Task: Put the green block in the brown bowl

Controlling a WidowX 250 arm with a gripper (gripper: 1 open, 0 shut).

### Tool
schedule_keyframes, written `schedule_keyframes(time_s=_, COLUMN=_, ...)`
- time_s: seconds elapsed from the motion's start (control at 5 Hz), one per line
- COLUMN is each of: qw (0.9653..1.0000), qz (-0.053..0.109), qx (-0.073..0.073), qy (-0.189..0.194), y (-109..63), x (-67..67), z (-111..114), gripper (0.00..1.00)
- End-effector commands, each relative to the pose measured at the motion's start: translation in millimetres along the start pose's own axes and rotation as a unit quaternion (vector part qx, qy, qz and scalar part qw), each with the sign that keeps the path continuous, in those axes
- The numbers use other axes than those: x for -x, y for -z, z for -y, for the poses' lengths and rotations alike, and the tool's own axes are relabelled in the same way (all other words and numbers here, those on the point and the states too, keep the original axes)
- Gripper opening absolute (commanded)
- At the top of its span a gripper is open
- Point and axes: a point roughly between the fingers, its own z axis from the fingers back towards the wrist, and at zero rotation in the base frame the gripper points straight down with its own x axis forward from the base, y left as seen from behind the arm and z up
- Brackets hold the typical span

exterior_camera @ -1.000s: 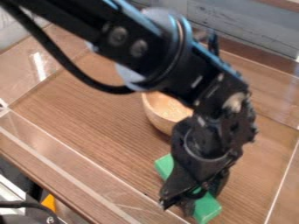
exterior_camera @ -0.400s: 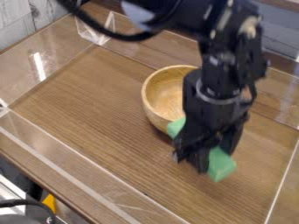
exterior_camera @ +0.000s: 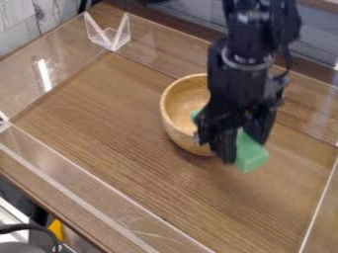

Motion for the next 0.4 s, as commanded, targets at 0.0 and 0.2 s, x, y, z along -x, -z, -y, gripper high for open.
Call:
schedule_keyframes(time_s=0.0, qw=0.9992, qz=0.004, qx=0.035, qy=0.019, y=-27.9, x=-13.3, z=14, gripper=0.00)
schedule_keyframes(time_s=0.2, qw=0.9988, qz=0.006, qx=0.039, qy=0.028, y=-30.9, x=-20.9, z=24, gripper=1.00)
